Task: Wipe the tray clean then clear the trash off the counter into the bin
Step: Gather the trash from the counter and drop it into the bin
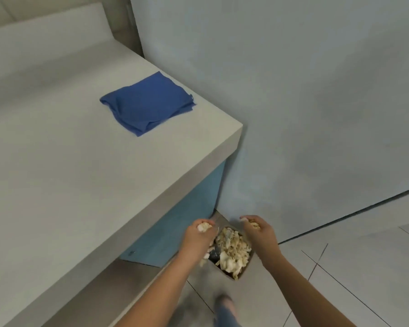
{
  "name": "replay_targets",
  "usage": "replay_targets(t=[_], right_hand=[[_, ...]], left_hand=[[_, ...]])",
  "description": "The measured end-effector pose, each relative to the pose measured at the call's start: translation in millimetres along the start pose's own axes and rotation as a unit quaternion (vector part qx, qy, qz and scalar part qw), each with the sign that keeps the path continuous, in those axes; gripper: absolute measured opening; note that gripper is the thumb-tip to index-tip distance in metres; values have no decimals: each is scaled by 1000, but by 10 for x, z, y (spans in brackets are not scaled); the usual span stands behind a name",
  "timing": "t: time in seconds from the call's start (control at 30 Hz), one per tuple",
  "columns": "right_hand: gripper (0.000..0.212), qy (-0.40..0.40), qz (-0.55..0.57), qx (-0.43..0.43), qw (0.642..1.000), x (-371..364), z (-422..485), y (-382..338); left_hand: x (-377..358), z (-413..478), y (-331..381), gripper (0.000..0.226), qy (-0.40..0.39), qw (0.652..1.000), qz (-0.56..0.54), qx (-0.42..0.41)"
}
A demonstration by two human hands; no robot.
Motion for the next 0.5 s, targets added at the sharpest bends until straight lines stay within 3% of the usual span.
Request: replay_targets(t=[0.13, 0.4, 0.5], right_hand=[[13, -2, -22, -68, 997, -69, 660, 885], [13, 48, -10, -124, 991, -383, 1751, 2649], [35, 70, -25, -108, 991, -483, 2076, 3129]], left_hand=[[-342, 806, -628, 5, -3, 998, 60, 32], [-1047, 2237, -2194, 27, -32, 988, 56, 143], [-1317, 2657, -2586, 45, -52, 983, 117, 132]])
Point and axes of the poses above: each hand's wrist, its own z-axis towards the middle knuckle, its own x-axis out of the back of the hand, y = z × x, the point moved 5 cm from there along z, towards the middle knuckle, and after that the axes turned 2 degrees about -z, right-handed, at the moved point
